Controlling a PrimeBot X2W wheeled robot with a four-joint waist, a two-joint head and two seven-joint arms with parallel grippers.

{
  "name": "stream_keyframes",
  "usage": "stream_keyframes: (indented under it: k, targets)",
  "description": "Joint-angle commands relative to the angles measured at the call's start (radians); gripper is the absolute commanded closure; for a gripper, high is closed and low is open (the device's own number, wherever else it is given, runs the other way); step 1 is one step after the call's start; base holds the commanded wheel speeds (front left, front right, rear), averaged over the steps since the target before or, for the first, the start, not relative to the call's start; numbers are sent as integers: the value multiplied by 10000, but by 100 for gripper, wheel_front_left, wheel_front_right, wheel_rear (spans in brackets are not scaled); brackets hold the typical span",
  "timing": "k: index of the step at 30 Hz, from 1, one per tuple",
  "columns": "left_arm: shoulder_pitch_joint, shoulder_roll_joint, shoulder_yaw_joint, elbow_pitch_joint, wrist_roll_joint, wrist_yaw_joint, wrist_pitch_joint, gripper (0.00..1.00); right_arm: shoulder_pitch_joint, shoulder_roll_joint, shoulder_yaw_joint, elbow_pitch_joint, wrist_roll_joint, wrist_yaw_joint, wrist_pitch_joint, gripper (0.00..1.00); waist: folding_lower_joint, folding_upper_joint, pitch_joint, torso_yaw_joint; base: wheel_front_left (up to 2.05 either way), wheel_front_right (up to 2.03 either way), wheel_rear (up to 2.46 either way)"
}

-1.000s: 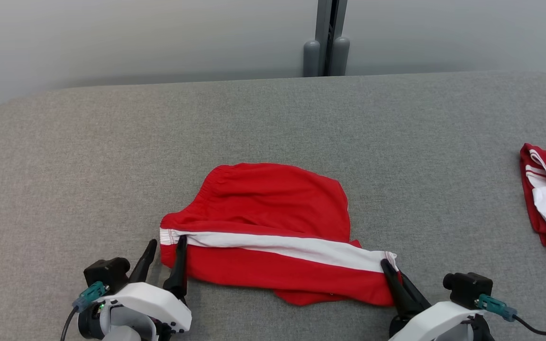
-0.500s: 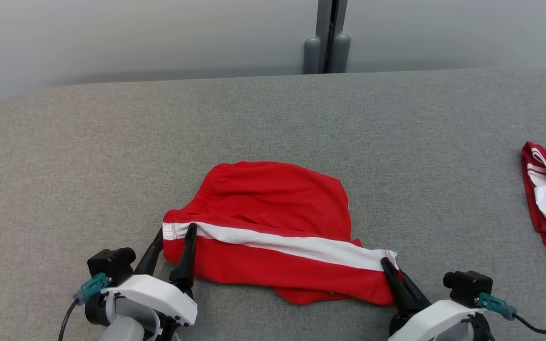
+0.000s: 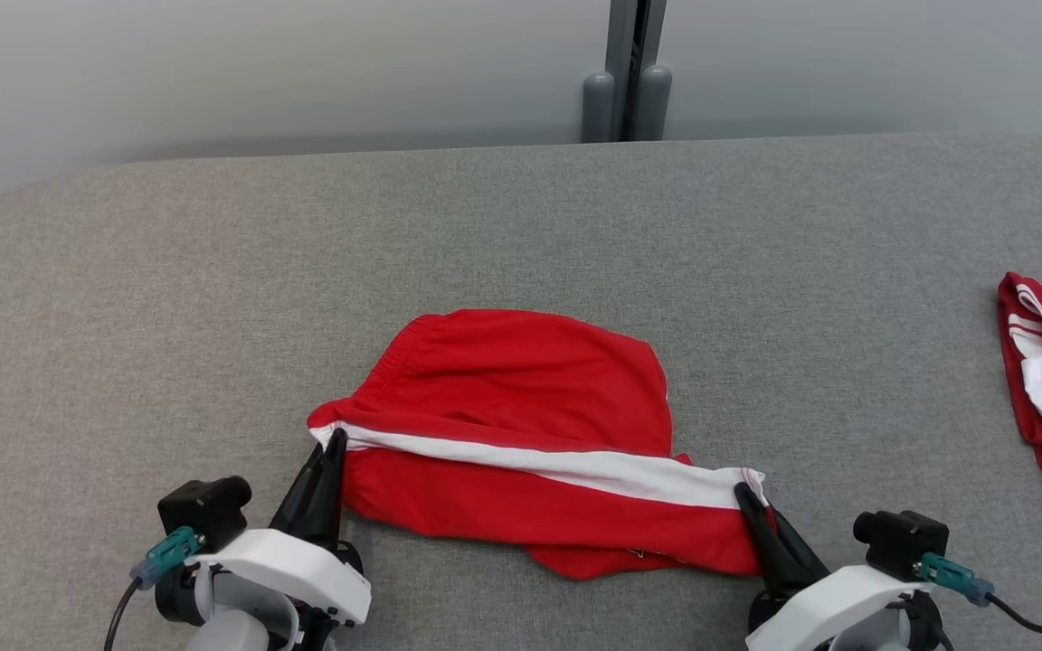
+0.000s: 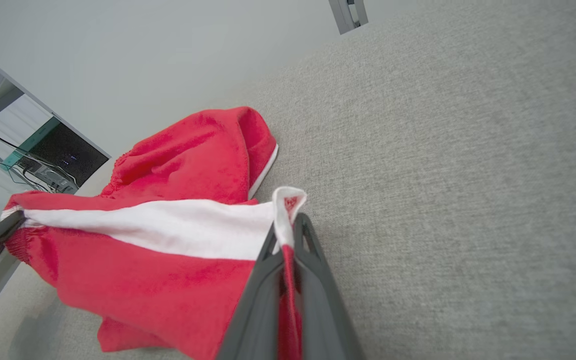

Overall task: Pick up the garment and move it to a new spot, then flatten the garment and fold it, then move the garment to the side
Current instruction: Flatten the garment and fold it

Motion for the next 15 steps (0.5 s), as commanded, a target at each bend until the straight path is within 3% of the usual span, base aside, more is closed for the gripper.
stream_keyframes:
  k: [1, 8, 15]
  targets:
    - [105, 36, 126, -150, 121, -37, 2, 100, -53, -50, -64, -77, -132, 0, -1, 100, 0, 0, -22, 6, 0, 0, 0]
    - [279, -10, 448, -572, 456, -37, 0, 100, 40, -26, -311, -399, -668, -1, -1, 100, 0, 0, -133, 5, 0, 0, 0]
    - [250, 74, 694, -1381, 905, -37, 0, 100, 152, 77, -1078, -1651, -1867, -1, -1, 100, 0, 0, -483, -13, 0, 0, 0]
